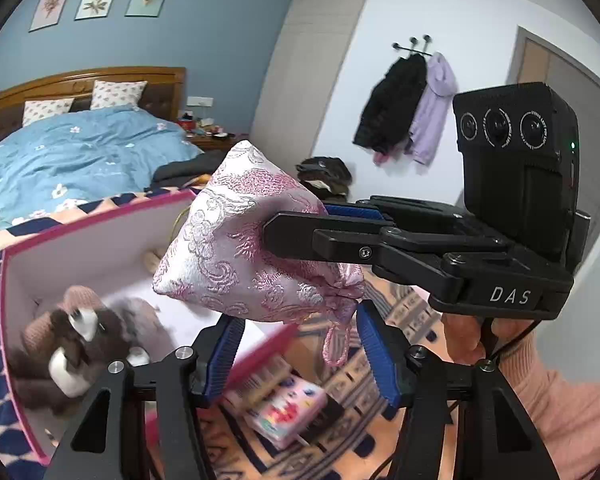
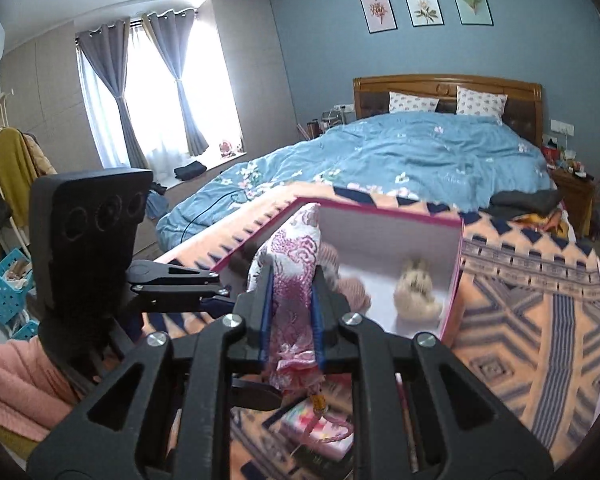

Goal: Organize objects
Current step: 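Carry the pouch over the pink box and open the right gripper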

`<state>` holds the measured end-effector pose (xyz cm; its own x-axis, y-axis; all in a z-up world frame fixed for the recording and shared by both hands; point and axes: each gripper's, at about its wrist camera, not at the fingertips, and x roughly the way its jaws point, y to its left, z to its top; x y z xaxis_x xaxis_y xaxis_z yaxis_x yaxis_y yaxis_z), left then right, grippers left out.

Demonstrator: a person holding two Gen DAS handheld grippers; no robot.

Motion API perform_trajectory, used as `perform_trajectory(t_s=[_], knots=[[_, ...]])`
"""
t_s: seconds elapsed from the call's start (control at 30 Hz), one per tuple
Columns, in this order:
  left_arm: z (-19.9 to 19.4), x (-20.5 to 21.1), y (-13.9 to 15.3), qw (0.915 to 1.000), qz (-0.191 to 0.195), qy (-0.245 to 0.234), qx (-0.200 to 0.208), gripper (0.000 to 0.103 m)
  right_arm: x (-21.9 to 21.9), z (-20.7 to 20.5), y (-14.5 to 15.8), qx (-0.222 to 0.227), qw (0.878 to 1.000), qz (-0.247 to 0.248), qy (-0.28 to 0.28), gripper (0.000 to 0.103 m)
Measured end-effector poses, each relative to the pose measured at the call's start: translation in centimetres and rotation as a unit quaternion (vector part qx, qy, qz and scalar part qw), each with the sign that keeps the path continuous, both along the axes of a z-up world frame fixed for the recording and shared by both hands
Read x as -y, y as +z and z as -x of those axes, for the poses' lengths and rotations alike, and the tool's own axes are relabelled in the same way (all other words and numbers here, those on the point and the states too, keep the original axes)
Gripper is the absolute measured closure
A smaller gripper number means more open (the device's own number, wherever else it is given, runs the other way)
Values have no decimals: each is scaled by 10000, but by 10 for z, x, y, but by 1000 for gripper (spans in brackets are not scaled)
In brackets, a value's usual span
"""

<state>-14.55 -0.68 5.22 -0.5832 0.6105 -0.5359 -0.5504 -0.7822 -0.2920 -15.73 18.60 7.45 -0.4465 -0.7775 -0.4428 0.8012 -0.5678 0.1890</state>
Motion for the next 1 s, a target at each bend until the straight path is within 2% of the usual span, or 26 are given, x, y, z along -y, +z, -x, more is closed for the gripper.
perform_trajectory(t_s=[0.23, 0.4, 0.57, 0.7, 0.83, 0.9, 0.97, 1.0], knots=[[44, 7, 3, 9990, 256, 373, 69, 45, 20, 46, 6, 46, 9999, 3, -89, 84], [75, 15, -3, 9969, 365, 660, 232, 45, 33, 81, -3, 291, 9994, -41, -184, 84], [106, 29, -16, 9944, 375, 777, 613, 46, 45, 109, -19, 693, 9973, -91, -212, 84], [126, 37, -28, 9905, 490, 921, 891, 46, 60, 124, -30, 725, 9960, -408, -333, 84], [137, 39, -33, 9869, 714, 1072, 968, 46, 71, 139, -38, 795, 9927, -735, -536, 82], [141, 39, -33, 9858, 736, 1118, 1012, 46, 74, 149, -44, 900, 9900, -848, -686, 80], [142, 41, -34, 9848, 776, 1185, 1006, 46, 74, 157, -48, 1006, 9871, -921, -842, 64], [139, 41, -33, 9847, 804, 1210, 967, 46, 73, 160, -50, 1050, 9858, -929, -928, 63]])
